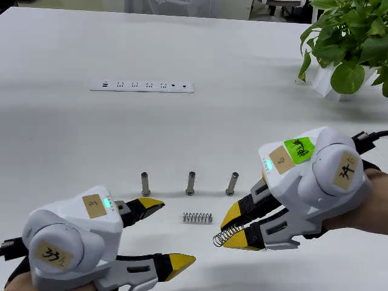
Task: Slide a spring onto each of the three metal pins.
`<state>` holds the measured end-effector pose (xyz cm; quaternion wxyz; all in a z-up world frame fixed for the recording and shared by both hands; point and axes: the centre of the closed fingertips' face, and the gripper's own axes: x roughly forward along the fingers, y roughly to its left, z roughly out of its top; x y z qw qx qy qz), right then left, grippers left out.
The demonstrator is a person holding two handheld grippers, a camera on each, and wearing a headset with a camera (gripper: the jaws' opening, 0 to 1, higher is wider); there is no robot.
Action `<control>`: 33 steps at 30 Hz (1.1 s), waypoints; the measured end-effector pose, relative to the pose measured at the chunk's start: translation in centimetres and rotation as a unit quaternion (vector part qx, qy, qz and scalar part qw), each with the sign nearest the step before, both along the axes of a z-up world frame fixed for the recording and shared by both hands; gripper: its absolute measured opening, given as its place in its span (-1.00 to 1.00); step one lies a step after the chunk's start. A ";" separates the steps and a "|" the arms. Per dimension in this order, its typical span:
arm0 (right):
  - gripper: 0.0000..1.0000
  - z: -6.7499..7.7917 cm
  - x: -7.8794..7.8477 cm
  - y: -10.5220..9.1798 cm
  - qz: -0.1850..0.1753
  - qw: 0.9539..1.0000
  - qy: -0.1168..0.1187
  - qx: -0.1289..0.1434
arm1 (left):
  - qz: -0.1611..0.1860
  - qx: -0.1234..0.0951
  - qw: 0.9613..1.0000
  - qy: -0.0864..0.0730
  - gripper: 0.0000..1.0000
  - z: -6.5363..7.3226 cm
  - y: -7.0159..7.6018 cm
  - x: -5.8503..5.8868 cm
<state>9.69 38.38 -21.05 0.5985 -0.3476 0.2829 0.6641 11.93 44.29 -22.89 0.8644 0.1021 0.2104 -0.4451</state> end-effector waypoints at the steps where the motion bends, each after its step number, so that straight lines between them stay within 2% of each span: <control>1: -0.76 0.0 0.1 0.1 0.002 1.000 0.000 -0.001 | 0.006 0.000 1.000 0.001 0.32 -0.1 0.3 0.1; 4: -0.76 0.0 0.5 0.3 0.009 1.000 0.000 -0.007 | 0.028 -0.001 1.000 0.009 0.52 -0.3 1.2 0.3; 5: -0.76 0.0 0.6 0.4 0.011 1.000 0.001 -0.008 | 0.047 0.002 0.999 0.011 0.59 -0.5 1.7 0.5; 6: -0.76 0.0 0.8 0.5 0.013 1.000 0.001 -0.009 | 0.059 0.007 0.998 0.011 0.74 -0.7 2.1 0.7; 8: -0.76 -0.1 1.3 0.9 0.017 1.000 -0.001 -0.013 | 0.066 0.007 0.998 0.012 0.97 -0.9 2.5 0.6; 9: -0.76 -0.1 1.5 1.0 0.018 1.000 -0.002 -0.014 | 0.070 0.008 0.997 0.013 1.00 -0.9 2.8 0.6; 14: -0.76 0.4 2.6 2.1 0.029 0.999 -0.008 -0.018 | 0.091 -0.006 0.996 0.024 1.00 -1.0 3.7 0.7; 25: -0.76 0.7 4.3 4.2 0.063 0.997 -0.024 -0.044 | 0.105 -0.006 0.994 0.024 1.00 -1.3 5.2 0.9; 27: -0.76 0.7 4.7 4.5 0.074 0.995 -0.031 -0.057 | 0.104 -0.004 0.994 0.026 1.00 -1.5 5.4 0.8; 28: -0.76 0.5 5.2 4.3 0.090 0.992 -0.046 -0.078 | 0.104 -0.001 0.994 0.027 1.00 -1.6 5.5 0.8; 29: -0.76 0.5 5.4 4.5 0.096 0.991 -0.051 -0.084 | 0.103 0.001 0.994 0.028 1.00 -1.7 5.5 0.7; 32: -0.76 0.7 6.1 5.5 0.100 0.991 -0.045 -0.081 | 0.097 0.007 0.995 0.029 1.00 -1.9 5.6 0.4; 33: -0.76 0.7 6.8 5.8 0.110 0.988 -0.055 -0.091 | 0.094 0.012 0.995 0.032 1.00 -2.2 5.7 0.3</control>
